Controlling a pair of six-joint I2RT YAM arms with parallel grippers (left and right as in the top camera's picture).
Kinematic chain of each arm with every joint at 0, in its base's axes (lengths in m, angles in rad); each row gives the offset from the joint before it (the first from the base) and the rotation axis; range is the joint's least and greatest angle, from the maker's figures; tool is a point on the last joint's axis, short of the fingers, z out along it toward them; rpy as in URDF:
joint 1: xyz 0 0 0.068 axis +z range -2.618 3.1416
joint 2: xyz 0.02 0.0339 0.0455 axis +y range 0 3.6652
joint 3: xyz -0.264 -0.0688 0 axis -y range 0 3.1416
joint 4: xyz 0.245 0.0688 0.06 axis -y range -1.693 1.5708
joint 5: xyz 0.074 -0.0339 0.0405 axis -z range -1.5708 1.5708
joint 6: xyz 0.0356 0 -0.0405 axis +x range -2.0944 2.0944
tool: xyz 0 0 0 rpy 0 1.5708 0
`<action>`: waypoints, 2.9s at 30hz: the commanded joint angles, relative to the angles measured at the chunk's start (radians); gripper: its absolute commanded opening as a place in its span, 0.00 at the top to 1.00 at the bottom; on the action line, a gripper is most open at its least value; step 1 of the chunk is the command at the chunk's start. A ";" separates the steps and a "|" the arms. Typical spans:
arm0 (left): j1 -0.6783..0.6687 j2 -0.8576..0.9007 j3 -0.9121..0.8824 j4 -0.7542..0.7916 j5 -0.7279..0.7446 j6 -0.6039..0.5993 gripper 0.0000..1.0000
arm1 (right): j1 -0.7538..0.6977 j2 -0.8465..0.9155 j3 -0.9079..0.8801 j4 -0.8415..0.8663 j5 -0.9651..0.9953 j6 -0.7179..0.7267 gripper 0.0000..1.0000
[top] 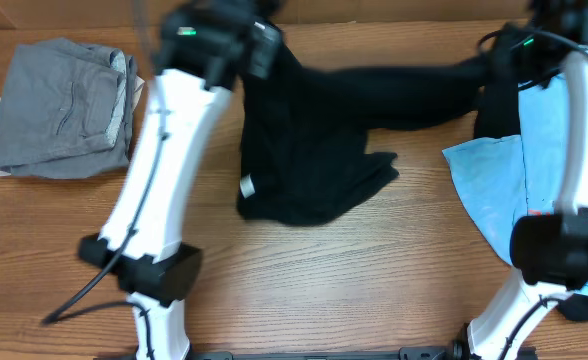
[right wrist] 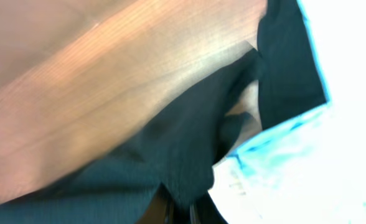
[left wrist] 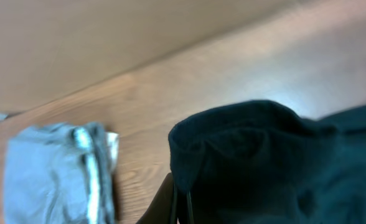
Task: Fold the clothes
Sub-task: 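Lift the black shirt with both grippers and stretch it across the table, then lower the stretched black shirt flat onto the table center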
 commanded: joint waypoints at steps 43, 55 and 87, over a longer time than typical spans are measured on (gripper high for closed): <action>0.287 -0.719 0.051 0.255 -0.186 0.082 0.96 | -0.080 -0.612 0.195 -0.235 -0.066 -0.083 0.96; 0.286 -0.858 0.050 0.189 -0.187 0.142 0.96 | -0.080 -0.818 0.129 -0.235 -0.164 -0.063 0.96; 0.285 0.019 -0.167 -0.028 0.124 0.002 0.96 | 0.070 -0.298 -0.887 0.478 -0.188 -0.101 0.96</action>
